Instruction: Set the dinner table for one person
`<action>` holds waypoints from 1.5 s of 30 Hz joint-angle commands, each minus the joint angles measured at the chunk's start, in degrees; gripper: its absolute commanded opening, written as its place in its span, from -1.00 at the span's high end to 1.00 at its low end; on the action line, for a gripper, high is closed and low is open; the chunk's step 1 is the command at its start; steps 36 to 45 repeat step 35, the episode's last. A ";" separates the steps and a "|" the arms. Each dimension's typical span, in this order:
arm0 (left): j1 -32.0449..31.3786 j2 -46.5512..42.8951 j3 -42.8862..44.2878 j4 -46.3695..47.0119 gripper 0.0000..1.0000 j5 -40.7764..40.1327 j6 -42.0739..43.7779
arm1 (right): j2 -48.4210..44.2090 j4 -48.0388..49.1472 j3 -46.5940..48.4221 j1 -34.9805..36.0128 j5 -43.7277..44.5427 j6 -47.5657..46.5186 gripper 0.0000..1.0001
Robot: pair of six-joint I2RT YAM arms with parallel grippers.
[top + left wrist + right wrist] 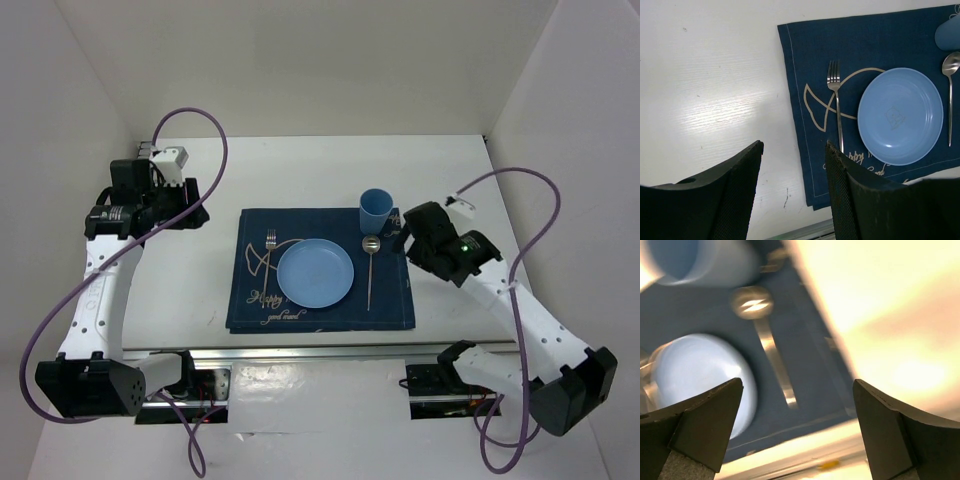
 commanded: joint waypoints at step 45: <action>0.28 -2.33 -1.38 2.81 -0.21 0.86 -0.14 | -18.71 -22.48 13.45 -0.67 14.56 6.52 -0.98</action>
